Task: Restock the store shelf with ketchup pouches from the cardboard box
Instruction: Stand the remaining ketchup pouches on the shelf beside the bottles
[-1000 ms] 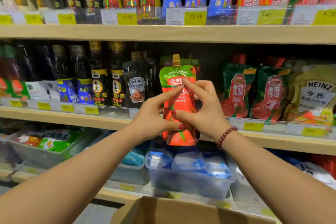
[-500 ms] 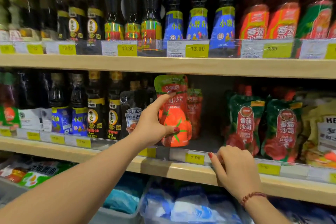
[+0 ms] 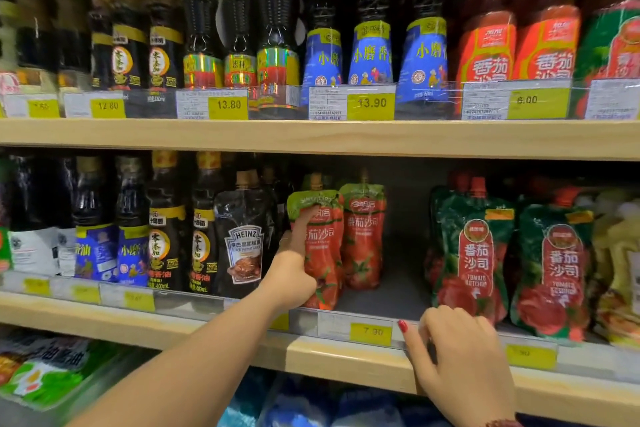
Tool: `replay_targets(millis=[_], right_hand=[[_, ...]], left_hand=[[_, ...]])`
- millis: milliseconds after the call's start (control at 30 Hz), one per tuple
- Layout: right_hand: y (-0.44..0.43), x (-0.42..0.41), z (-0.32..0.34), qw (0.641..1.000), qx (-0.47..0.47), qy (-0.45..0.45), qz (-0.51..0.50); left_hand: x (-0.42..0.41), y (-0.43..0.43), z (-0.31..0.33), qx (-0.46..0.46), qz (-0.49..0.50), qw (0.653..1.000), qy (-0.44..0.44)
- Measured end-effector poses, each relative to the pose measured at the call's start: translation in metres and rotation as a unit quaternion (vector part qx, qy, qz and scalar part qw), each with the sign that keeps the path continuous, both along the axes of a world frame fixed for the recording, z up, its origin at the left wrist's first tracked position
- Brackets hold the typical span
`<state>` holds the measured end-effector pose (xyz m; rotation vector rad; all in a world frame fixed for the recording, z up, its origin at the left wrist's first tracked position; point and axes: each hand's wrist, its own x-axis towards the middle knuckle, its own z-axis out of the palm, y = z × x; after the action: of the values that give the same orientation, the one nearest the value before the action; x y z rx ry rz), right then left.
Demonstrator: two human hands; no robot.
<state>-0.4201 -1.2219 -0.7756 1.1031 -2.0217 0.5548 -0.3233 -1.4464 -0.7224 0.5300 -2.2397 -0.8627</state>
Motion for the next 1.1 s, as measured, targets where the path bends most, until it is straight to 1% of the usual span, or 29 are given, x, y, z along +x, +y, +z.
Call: replay_targets(millis=[67,133,233,300,367,433,533,567,633,667,700,767,800,867,1000,1100], right_hand=[[0.0,0.0,0.0,1.0,-0.001,0.001,0.002],[0.0,0.0,0.001,1.0,-0.003,0.002,0.002],[0.0,0.0,0.0,1.0,-0.006,0.006,-0.002],[0.0,0.0,-0.001,1.0,-0.009,0.006,-0.003],[-0.001,0.001,-0.001,1.0,-0.018,0.01,-0.007],[-0.001,0.001,-0.001,1.0,-0.025,0.013,-0.008],[-0.001,0.002,-0.001,1.0,-0.021,0.012,-0.009],[-0.001,0.002,-0.001,1.0,-0.019,0.012,-0.007],[-0.001,0.002,-0.001,1.0,-0.017,0.013,-0.001],[-0.001,0.001,-0.001,1.0,-0.018,0.013,0.0],[0.0,0.001,-0.001,1.0,-0.017,0.014,0.0],[-0.001,0.001,-0.001,1.0,-0.02,0.019,-0.003],[-0.001,0.0,-0.001,1.0,-0.023,0.021,-0.002],[-0.001,-0.001,-0.002,0.999,-0.026,0.024,0.0],[-0.001,-0.002,-0.002,0.999,-0.032,0.027,0.004],[-0.001,-0.002,-0.002,0.999,-0.033,0.03,0.004]], left_hand=[[-0.002,-0.003,-0.001,-0.026,0.014,1.0,-0.011],[-0.002,-0.002,-0.001,-0.061,0.04,0.996,-0.048],[0.001,0.007,0.003,-0.078,0.071,0.99,-0.098],[0.004,0.018,0.003,-0.122,0.117,0.978,-0.126],[0.005,0.033,0.001,-0.175,0.178,0.959,-0.131],[0.003,0.044,0.0,-0.166,0.212,0.952,-0.148],[-0.007,0.047,0.002,-0.102,0.224,0.945,-0.214],[-0.01,0.044,0.002,-0.08,0.226,0.946,-0.22],[-0.014,0.038,0.001,-0.021,0.232,0.953,-0.194],[-0.016,0.035,0.001,-0.01,0.23,0.956,-0.183],[-0.016,0.034,0.002,-0.021,0.229,0.956,-0.181],[-0.018,0.031,0.007,-0.079,0.234,0.947,-0.207],[-0.02,0.03,0.009,-0.091,0.238,0.942,-0.219],[-0.024,0.026,0.013,-0.087,0.232,0.939,-0.237],[-0.031,0.017,0.015,-0.122,0.192,0.935,-0.271],[-0.036,0.012,0.014,-0.119,0.19,0.937,-0.268]])
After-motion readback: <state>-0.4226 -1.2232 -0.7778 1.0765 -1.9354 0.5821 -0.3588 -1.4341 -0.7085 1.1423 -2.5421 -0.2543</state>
